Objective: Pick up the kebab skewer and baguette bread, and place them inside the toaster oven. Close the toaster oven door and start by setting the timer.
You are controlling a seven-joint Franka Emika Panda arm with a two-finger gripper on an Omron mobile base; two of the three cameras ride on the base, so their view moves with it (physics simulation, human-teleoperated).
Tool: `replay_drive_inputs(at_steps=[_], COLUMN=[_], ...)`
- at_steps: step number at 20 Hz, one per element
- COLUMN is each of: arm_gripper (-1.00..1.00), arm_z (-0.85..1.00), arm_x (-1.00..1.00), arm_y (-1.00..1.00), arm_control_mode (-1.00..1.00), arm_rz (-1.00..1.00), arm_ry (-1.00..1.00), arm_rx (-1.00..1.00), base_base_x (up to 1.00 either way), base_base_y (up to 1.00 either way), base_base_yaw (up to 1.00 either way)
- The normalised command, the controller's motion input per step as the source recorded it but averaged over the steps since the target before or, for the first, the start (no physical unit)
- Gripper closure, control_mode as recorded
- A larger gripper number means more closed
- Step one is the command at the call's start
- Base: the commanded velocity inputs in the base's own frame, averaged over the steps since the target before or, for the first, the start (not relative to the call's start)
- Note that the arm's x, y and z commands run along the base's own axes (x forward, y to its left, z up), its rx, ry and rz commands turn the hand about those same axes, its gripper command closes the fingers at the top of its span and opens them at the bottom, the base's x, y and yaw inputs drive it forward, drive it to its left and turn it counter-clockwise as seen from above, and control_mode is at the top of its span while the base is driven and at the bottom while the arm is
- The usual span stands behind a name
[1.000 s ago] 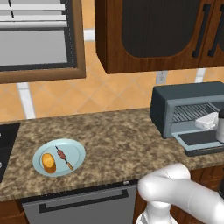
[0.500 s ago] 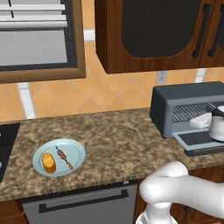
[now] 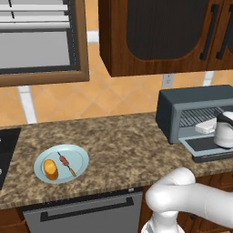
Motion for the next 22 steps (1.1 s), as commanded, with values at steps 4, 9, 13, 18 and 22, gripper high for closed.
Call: replay_drive_inputs(at_steps=[4,9,13,18,22], arm_gripper=[-1.00,-1.00,-1.00,-1.00,-1.00], arm_z=[0.00,0.04,0.07,-0.07,-0.14], arm_x=[0.04,0.01,0.00,0.31,0.26], arm_y=[-0.09,-0.13,-0.10,0.00,0.00], arm_control_mode=[-1.00,-1.00,-1.00,-1.00,-1.00], arm_rz=[0.00,0.00,0.00,0.00,0.00], arm_ry=[0.00,-0.06,-0.05,0.00,0.01], arm_rx=[0.00,-0.01,0.00,0.00,0.00], base_base_x=[0.00,0.00,0.00,0.00,0.00], base_base_y=[0.00,0.00,0.00,0.00,0.00], base_base_yaw=[0.00,0.00,0.00,0.00,0.00])
